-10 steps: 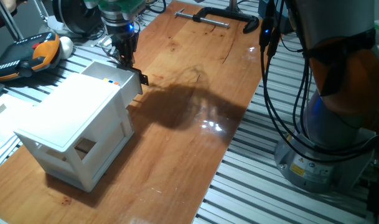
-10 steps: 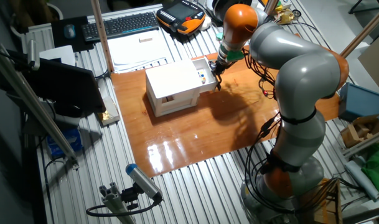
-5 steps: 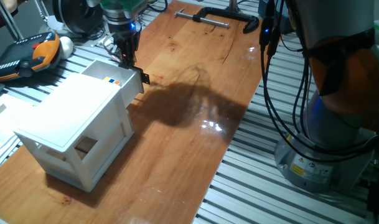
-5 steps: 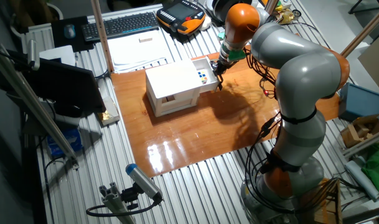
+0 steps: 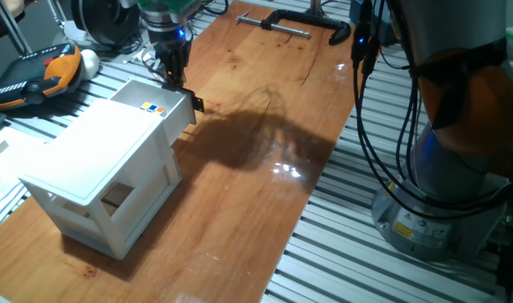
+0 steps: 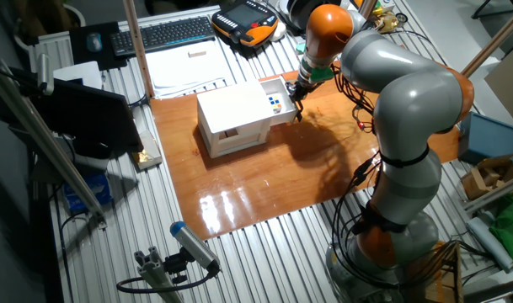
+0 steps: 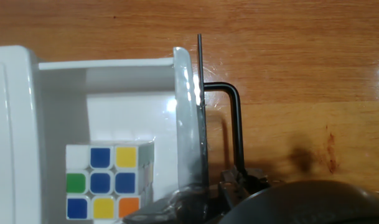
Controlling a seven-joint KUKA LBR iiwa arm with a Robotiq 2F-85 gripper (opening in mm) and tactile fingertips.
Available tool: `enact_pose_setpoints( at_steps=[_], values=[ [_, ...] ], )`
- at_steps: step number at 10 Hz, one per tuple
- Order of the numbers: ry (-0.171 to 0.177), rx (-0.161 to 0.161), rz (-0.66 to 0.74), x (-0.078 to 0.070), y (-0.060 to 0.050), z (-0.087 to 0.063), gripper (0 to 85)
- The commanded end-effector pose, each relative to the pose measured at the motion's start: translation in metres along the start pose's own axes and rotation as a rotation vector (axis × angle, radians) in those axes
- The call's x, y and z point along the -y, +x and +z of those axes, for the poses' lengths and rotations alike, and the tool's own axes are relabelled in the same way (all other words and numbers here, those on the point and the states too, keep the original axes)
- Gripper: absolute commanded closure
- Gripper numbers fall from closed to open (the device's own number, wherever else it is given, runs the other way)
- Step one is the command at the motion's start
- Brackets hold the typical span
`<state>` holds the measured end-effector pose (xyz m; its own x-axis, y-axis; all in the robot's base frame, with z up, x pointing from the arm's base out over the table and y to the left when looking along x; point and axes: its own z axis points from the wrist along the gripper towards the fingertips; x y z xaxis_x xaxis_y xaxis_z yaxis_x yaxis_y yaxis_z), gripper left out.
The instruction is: Grasp the handle and open the drawer
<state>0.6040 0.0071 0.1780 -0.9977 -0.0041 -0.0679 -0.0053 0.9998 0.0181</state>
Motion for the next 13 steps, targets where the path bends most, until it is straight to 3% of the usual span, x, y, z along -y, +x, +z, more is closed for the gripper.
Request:
enact_pose_setpoints(
  at_steps=[1, 13],
  values=[
    [0.001, 0.0, 0.0, 0.0, 0.0, 0.0, 84.3],
    [0.001, 0.0, -0.014, 0.011, -0.001, 0.001, 84.3]
  ],
)
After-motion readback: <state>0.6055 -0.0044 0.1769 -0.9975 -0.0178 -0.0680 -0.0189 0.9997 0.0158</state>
